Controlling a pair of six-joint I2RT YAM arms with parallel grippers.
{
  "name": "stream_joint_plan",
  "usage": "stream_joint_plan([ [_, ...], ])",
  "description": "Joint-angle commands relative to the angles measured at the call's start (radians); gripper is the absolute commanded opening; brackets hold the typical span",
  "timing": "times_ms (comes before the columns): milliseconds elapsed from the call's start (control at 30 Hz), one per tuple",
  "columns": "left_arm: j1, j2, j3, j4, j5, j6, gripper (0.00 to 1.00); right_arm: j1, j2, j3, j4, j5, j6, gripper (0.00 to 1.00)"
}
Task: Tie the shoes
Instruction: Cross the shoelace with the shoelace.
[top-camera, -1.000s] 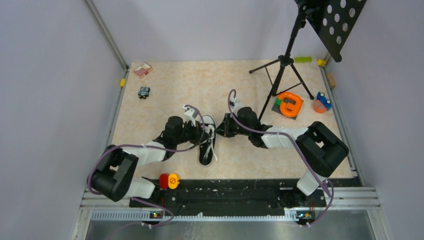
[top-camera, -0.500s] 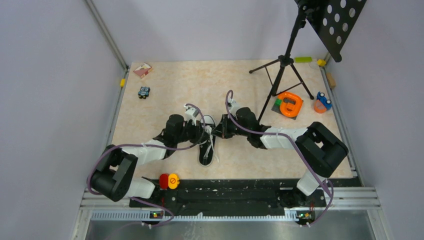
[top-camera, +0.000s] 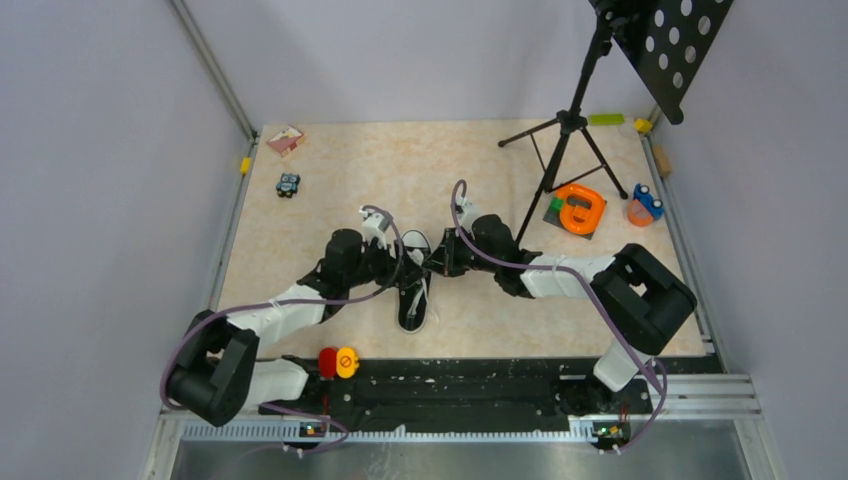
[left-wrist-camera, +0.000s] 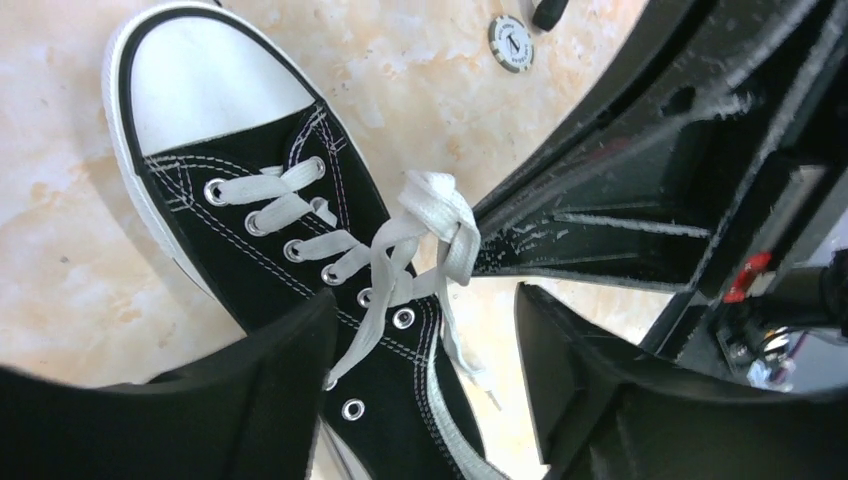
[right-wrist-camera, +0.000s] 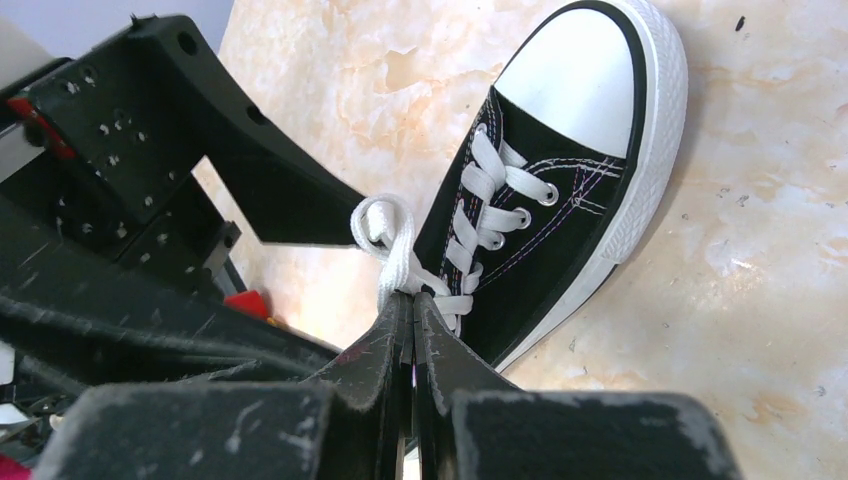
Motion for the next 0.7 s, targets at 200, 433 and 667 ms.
stream_joint_plan([
  [200, 0.000, -0.125, 0.050, -0.137, -0.055, -0.091, 0.80, 0.014, -0.003, 0.037, 0.046, -0.003, 0.000, 0.00],
  [433, 0.011, -0.189, 0.113, -0.155, -0.147, -0.211, 0.72, 0.015, -0.006, 0.035, 0.053, -0.002, 0.004, 0.00],
  [667, 0.013, -0.096, 0.204, -0.223, -0.203, -0.282, 0.54, 0.016, -0.005, 0.047, 0.045, -0.003, 0.002, 0.00],
])
